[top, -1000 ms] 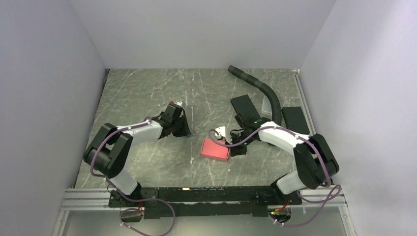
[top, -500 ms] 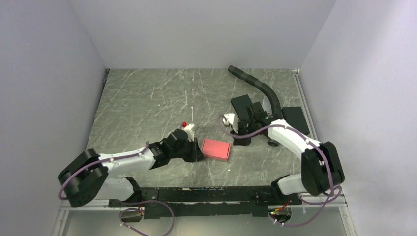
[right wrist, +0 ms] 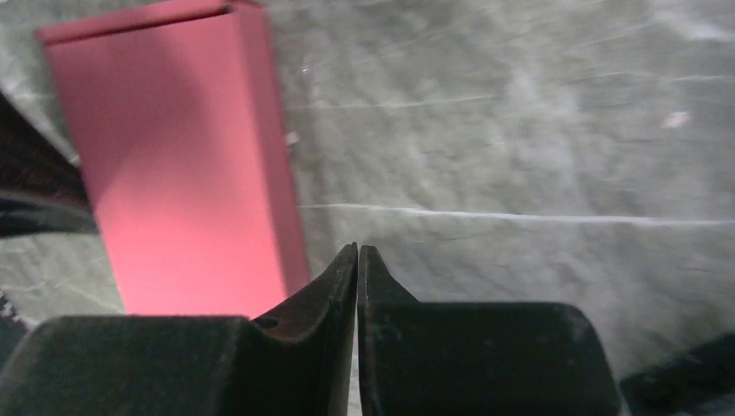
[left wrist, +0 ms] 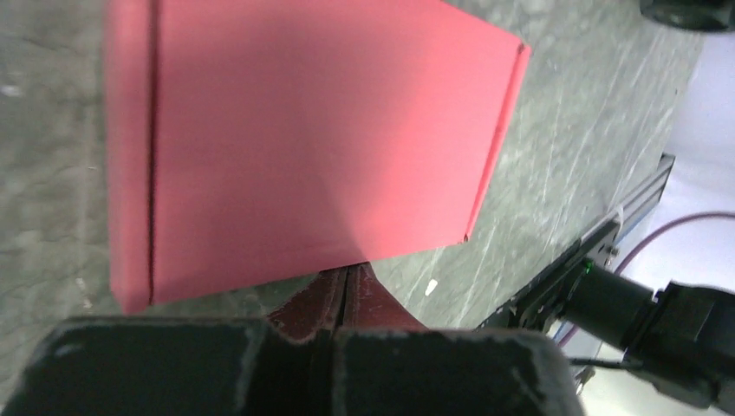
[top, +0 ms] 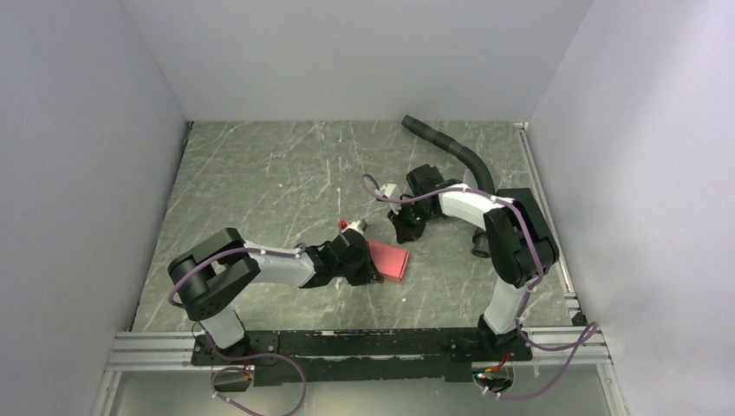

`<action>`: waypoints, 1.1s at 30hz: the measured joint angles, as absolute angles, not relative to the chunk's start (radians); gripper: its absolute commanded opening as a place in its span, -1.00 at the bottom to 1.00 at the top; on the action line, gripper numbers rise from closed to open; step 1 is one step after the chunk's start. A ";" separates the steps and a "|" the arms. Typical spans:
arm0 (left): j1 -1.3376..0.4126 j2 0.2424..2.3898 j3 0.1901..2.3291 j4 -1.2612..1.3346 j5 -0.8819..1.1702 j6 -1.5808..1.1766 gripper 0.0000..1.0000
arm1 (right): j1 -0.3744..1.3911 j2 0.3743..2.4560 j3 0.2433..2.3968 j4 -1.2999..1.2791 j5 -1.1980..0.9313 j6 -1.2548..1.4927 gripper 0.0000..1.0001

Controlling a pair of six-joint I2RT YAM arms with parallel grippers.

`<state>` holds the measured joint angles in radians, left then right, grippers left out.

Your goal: Fold the paper box

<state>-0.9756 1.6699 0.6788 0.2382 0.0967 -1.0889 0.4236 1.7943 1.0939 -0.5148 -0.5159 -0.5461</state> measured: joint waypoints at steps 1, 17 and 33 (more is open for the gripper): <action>-0.975 1.670 0.684 0.224 0.076 -1.105 -1.00 | 0.432 1.796 1.088 -0.522 -0.516 -0.546 -0.87; -0.688 1.678 0.757 0.120 0.057 -0.983 -0.95 | 0.473 1.796 1.064 -0.628 -0.612 -0.462 -0.86; -0.508 0.835 0.724 -0.202 0.127 -0.556 0.99 | 0.065 1.028 0.961 -0.588 -0.704 -0.519 0.91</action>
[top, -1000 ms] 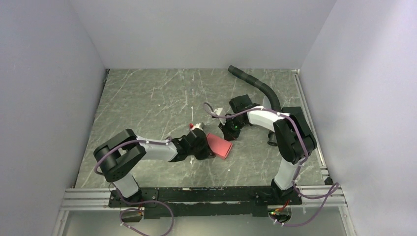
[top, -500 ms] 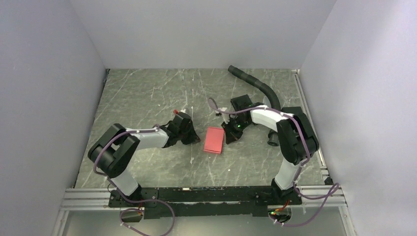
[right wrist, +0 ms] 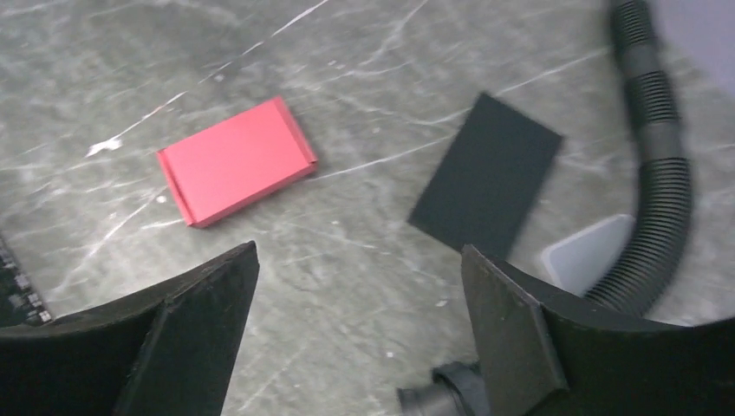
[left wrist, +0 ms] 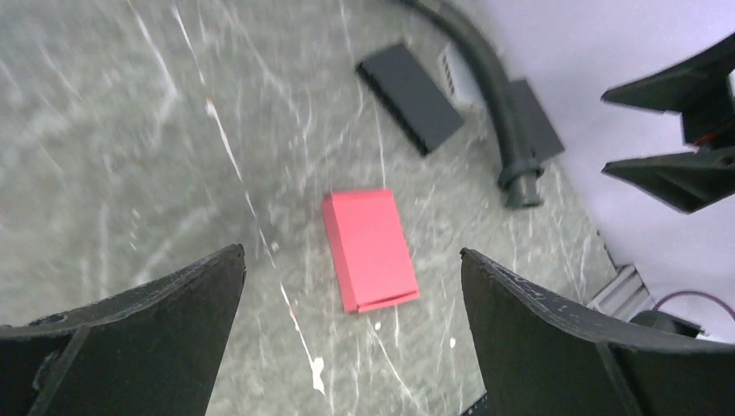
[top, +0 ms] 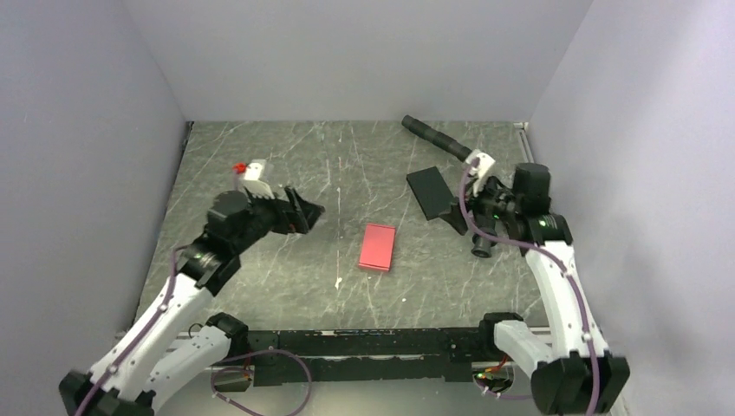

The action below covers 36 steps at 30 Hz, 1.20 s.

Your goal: Fold the paper box

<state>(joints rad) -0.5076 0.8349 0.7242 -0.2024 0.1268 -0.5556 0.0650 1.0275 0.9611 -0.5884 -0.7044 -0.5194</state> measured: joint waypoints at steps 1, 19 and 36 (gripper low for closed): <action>-0.484 0.805 0.744 -0.215 0.143 -0.533 0.99 | 0.027 0.981 0.944 -0.572 -0.720 -0.504 0.97; -0.350 0.859 0.815 -0.446 0.212 -0.248 0.99 | -0.239 0.831 0.811 -0.316 -0.780 -0.100 1.00; -0.313 0.835 0.809 -0.487 0.195 -0.204 0.99 | -0.259 0.822 0.789 -0.254 -0.730 0.056 0.99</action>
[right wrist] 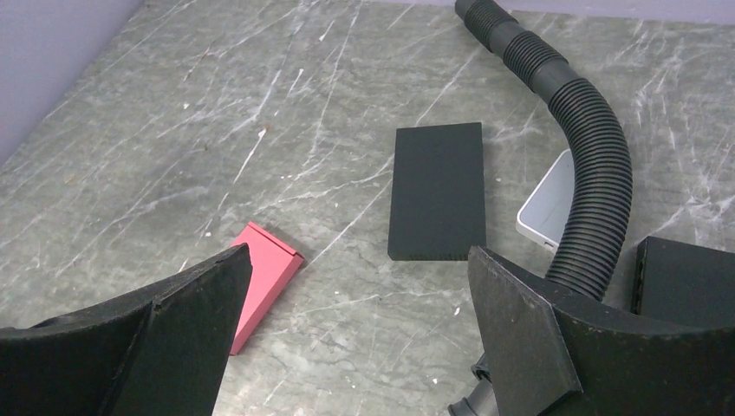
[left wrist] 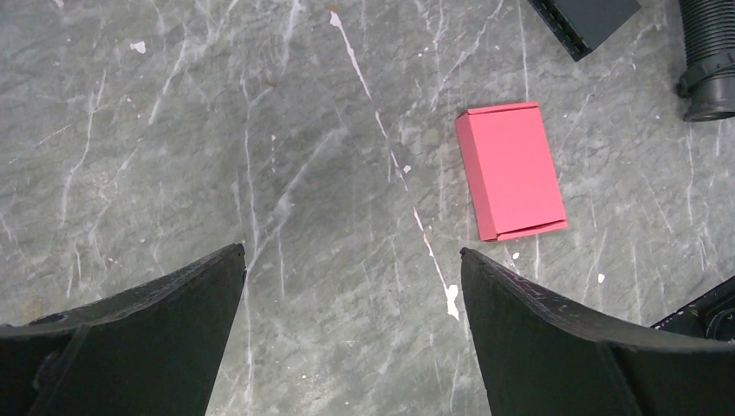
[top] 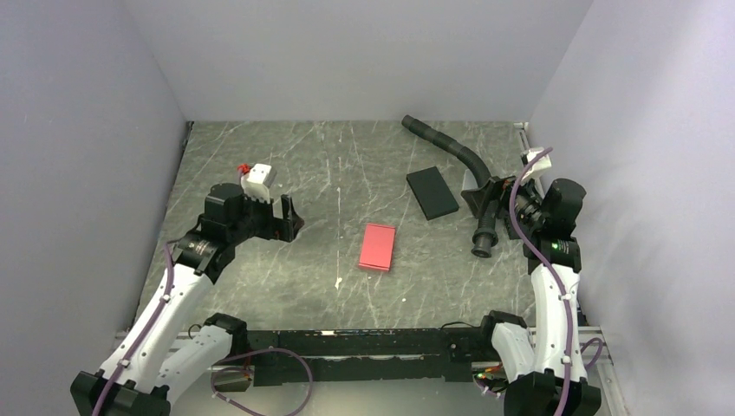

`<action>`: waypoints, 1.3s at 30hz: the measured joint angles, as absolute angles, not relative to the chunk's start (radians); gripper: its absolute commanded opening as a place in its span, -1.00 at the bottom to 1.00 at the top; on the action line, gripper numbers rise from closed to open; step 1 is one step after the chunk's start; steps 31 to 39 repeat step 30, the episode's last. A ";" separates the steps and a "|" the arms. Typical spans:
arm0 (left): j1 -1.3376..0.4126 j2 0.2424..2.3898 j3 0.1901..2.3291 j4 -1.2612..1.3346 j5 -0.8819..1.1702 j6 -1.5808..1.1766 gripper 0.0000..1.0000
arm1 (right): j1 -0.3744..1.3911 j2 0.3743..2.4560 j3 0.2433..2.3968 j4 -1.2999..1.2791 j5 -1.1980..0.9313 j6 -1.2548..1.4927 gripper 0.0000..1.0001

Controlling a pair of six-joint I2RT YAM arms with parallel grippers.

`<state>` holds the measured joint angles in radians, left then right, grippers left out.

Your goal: Fold the paper box

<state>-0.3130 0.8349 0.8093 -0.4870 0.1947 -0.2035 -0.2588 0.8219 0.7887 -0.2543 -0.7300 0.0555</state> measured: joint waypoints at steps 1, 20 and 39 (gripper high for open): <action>-0.309 0.839 0.808 -0.488 0.195 -0.203 0.99 | -0.259 0.822 0.788 -0.250 -0.727 0.062 0.99; -0.281 0.859 0.808 -0.496 0.239 -0.200 0.99 | -0.268 0.802 0.773 -0.231 -0.678 0.102 0.99; -0.268 0.853 0.808 -0.497 0.245 -0.200 0.99 | -0.268 0.802 0.773 -0.231 -0.676 0.093 0.99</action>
